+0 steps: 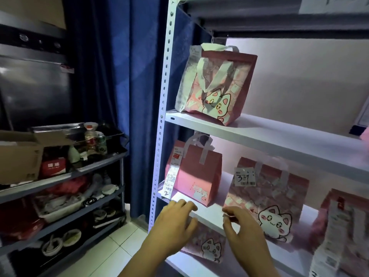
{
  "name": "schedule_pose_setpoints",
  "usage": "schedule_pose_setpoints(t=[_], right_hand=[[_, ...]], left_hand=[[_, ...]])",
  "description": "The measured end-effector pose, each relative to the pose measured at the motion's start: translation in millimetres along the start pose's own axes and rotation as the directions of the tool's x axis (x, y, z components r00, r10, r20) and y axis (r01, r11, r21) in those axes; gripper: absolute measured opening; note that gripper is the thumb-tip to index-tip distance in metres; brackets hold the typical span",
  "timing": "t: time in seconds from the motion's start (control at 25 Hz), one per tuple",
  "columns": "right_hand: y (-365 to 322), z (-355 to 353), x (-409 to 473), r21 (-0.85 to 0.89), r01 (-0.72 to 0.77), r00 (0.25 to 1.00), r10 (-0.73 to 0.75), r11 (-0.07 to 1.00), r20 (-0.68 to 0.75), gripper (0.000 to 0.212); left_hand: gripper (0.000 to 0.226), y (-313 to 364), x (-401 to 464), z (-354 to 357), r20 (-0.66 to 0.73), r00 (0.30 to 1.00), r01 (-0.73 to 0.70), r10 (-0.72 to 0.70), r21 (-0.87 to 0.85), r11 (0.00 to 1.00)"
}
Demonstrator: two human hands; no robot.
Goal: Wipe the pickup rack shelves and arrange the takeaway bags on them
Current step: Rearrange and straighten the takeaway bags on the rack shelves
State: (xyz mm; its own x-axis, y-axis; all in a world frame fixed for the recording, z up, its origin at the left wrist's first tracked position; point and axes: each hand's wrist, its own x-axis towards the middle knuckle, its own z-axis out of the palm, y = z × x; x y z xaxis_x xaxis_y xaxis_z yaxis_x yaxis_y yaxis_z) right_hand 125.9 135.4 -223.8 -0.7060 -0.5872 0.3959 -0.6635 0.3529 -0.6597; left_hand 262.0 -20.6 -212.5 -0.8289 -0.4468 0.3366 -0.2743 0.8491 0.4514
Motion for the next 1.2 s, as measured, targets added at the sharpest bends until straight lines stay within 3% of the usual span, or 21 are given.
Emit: schedule_pose_setpoints(t=[0.2,0.56,0.88,1.08,1.2], right_hand=[[-12,18,26,-0.017,-0.02,0.999,0.02,1.0,-0.037,0.022],[-16,86,78,-0.105,-0.158,0.987,0.153,0.982,-0.056,0.023],[10,144,133,0.056,-0.46,0.877,0.464,0.886,-0.124,0.078],[24,164,150,0.104,-0.559,0.817,0.568,0.823,-0.097,0.087],[27,169,154,0.144,-0.574,0.805,0.588,0.806,-0.08,0.07]], left_hand=[[0.035,-23,32,-6,0.031,0.998,-0.051,0.051,0.007,0.999],[0.047,-128,113,10,0.073,0.997,-0.025,0.031,-0.093,0.995],[0.076,-167,180,46,0.104,0.981,0.188,-0.166,-0.254,0.949],[0.08,-168,200,53,0.11,0.946,0.321,-0.303,-0.406,0.856],[0.078,-174,206,58,0.162,0.926,0.378,-0.342,-0.398,0.836]])
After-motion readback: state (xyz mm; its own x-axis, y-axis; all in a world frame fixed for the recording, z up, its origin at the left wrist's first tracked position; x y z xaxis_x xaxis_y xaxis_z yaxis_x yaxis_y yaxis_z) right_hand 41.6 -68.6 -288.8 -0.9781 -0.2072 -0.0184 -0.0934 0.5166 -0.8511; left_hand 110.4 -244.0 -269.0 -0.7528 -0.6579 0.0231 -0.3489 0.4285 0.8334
